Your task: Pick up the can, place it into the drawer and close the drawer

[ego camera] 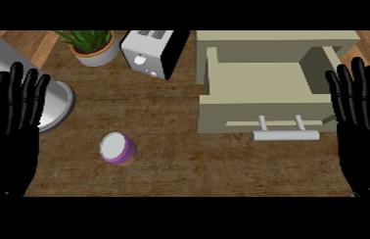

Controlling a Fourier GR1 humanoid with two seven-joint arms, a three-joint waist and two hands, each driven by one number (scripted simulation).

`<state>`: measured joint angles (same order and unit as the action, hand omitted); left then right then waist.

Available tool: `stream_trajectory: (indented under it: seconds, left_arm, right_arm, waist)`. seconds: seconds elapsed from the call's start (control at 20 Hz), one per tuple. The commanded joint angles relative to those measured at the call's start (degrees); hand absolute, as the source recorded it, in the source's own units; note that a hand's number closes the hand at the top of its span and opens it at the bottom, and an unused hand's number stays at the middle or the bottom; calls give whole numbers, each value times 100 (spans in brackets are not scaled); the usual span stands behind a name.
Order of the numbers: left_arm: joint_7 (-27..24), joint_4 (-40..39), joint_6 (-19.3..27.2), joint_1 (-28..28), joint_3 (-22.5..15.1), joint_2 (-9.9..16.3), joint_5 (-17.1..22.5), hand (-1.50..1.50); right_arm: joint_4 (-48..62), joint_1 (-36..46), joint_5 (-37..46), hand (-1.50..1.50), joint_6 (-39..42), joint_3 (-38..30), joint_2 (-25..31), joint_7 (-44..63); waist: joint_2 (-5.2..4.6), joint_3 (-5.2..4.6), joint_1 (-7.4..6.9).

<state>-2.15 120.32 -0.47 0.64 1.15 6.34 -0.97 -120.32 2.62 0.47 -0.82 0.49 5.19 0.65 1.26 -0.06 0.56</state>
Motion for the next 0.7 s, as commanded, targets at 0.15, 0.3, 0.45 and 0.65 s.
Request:
stream_trajectory:
  seconds: [0.15,0.3,0.45,0.65]
  left_arm:
    - [-334,-186,-1730,-109,-293,518,1593,-150]
    - [465,-595,-2105,-703,-567,1006,1466,-150]
    - [829,-630,-2563,-653,-315,1437,2103,-150]
    - [1406,-296,-2772,-676,247,1836,3051,-150]
  right_arm:
    - [36,-103,-145,-150,151,-13,57,99]
    - [354,-592,6,-150,-370,-308,-121,859]
    - [230,-687,-100,-150,-367,-456,-47,1163]
    - [28,-1263,-485,-150,-81,-902,127,854]
  waist:
    - [-128,-4,-26]
    - [-188,-1,81]
    - [-134,5,5]
    - [-116,11,-29]
